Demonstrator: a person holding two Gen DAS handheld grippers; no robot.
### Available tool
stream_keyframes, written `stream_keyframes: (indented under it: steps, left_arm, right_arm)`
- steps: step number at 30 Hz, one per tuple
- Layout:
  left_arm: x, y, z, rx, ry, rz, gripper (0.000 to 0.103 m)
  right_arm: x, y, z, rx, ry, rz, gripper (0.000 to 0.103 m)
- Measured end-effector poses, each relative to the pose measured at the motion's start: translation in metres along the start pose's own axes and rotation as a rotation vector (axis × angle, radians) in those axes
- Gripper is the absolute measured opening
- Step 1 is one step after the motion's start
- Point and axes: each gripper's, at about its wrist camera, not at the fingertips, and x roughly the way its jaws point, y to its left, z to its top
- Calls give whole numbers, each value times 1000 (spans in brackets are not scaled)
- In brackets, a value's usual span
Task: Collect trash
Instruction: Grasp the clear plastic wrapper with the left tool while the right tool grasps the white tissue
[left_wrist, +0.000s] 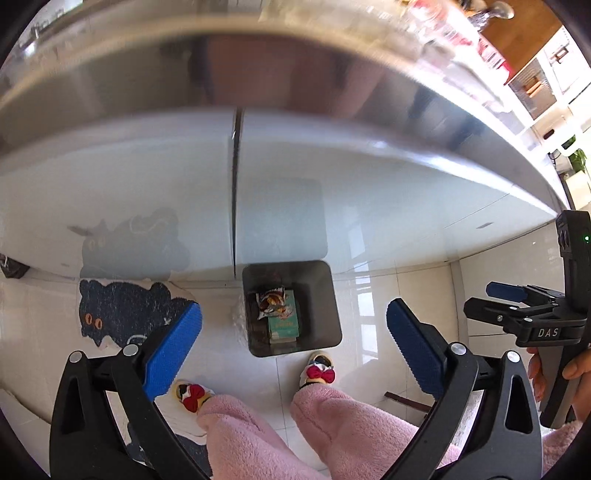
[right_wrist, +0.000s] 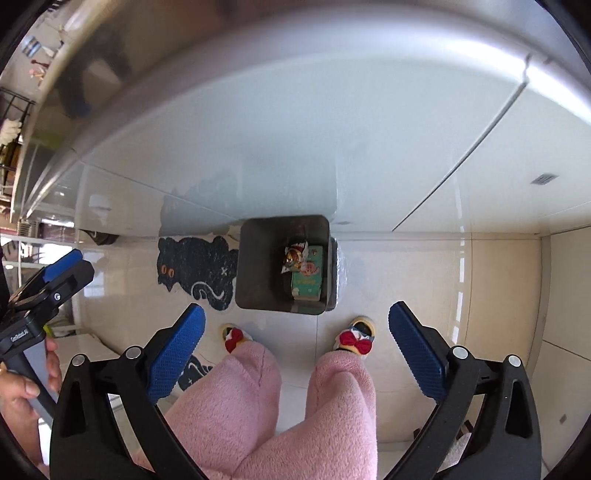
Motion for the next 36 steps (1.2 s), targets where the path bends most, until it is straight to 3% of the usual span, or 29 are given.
stream_keyframes:
  steps: [6,13,18,24,29,33,36]
  left_arm:
    - [-70,-25,36,58,-146,-27,95]
    - [-127,-49,86,109,-255,-46,95]
    - [-138,-59,119,169,-288,14,95]
    - [-140,-61,163,171,-309,1,95]
    - [-119,-61,191,159,-292,-8,95]
    - [-98,-55,207,134,-266,-4,93]
    - [-79,-50,218,115,-232,-7,87]
  right_arm:
    - [-100,-15,16,12,-214,-30,100]
    - [-170,-28,56,49,-382,-29,100]
    - [-181,-32,90,73,-412,-13,100]
    - [-191,-29,131,55,-460,-46,100]
    - [-187,-35,167,45,-481,-80,98]
    - [-174,-35,183,10,-452,-97,92]
    - [-156,-33,190,-19,-417,-116,78]
